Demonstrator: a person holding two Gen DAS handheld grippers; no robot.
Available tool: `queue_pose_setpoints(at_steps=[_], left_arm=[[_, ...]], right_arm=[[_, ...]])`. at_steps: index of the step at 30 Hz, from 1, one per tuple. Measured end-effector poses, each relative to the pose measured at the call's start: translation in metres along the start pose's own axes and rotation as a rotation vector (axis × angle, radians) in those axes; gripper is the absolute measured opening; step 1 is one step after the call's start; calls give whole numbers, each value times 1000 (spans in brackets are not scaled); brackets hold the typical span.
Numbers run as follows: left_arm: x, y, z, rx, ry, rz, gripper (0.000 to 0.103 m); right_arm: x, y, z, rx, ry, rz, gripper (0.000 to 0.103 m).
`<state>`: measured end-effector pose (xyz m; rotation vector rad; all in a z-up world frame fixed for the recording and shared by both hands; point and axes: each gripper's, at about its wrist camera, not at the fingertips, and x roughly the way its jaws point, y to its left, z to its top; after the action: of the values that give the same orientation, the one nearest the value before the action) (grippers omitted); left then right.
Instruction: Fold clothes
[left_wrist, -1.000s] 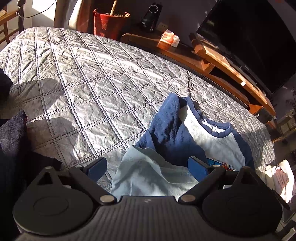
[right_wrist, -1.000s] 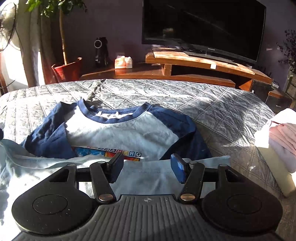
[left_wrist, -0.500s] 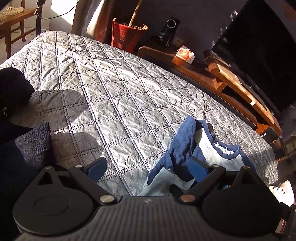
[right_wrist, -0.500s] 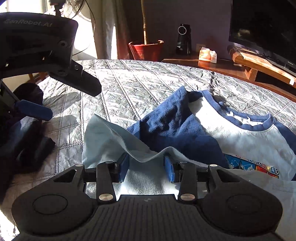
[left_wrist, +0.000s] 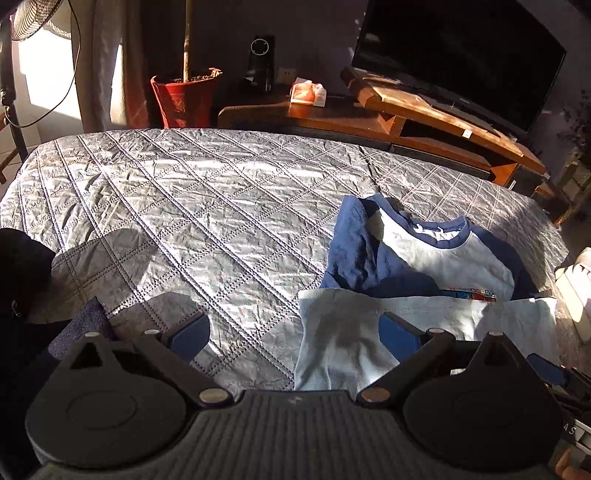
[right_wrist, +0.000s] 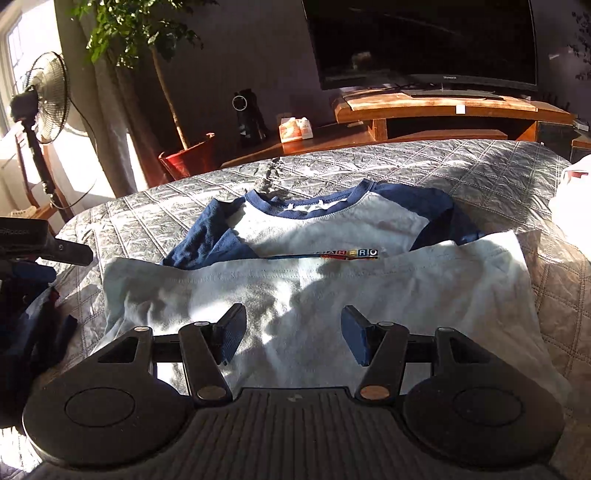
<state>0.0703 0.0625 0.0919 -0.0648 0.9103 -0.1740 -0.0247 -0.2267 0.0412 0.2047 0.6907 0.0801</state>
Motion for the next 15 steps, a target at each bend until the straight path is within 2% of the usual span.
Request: queue_pose_setpoints(at_steps=[3,5,8,15], left_arm=[[8,-10,-10,70,22,-14,97],[12,-13,-13,85,5,-12,96],[14,-16,-10,88,-34,-26,96],[17,-39,-2,151,-96,-139,94]], right_arm=[[-2,-3,2,-24,-13,10,65],[2,-5,5,-12,-34,25,66],[12,-9,5,19,-18,14,66],[16,-16,6,67,-35,22,66]])
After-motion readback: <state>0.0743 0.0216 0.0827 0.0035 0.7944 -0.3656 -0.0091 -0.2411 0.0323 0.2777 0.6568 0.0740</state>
